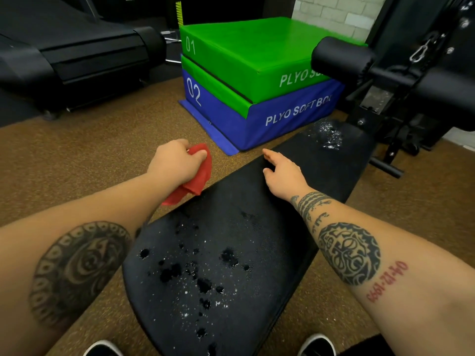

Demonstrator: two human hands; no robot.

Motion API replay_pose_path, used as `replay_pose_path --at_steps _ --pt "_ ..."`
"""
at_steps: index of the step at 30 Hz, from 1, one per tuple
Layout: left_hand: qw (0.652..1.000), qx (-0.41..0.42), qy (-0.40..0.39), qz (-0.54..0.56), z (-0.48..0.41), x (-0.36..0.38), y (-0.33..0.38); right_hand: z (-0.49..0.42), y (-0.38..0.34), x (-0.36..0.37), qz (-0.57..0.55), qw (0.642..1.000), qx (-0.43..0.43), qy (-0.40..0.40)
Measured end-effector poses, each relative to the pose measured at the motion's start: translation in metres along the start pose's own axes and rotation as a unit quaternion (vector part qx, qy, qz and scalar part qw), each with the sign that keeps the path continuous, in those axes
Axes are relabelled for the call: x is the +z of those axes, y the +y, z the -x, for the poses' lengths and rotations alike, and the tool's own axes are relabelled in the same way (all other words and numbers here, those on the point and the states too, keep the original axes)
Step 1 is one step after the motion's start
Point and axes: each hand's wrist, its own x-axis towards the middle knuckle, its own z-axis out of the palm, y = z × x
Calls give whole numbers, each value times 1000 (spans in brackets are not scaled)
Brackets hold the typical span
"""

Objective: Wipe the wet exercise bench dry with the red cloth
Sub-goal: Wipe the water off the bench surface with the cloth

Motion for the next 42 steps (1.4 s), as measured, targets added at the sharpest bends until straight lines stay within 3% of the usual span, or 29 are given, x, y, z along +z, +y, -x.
replay_pose_path --at_steps 3,6,8,11,13,18,20,23,26,30,35,36,40,42 --pt "976 -41 -3 214 2 -4 28 6 -27 -4 -203 979 25 11" --pt "920 -68 -35 384 8 -1 57 23 -62 -7 -442 896 32 -45" --pt "887 -74 -79 449 13 1 76 32 -76 -8 -498 866 -2 -44" --pt "865 -99 -162 464 23 -2 90 42 -83 -15 -433 898 -38 70" --pt "896 -81 -193 391 26 -7 82 46 -76 -24 -382 918 -37 105" --pt "965 -60 -168 190 33 -12 25 59 -44 -43 -96 993 -41 46" --pt "983 -50 -168 50 33 -5 -4 70 -35 -37 9 998 -61 -27" --pt "970 -71 -228 -54 48 7 -41 90 -29 -16 133 982 -95 -95" --pt "965 -74 -249 -34 60 16 -62 98 -31 -5 159 979 -95 -86" --pt "969 -49 -236 -49 61 19 -62 100 -42 -10 199 966 -103 -132" --pt "972 -51 -225 -37 59 21 -67 121 -56 -52 148 934 -85 -315" --pt "974 -47 -220 -41 59 22 -68 123 -54 -57 122 939 -85 -309" --pt "976 -41 -207 -60 56 26 -71 121 -40 -44 103 982 -93 -129" --pt "976 -45 -206 -61 57 26 -72 126 -34 -26 146 978 -90 -118"
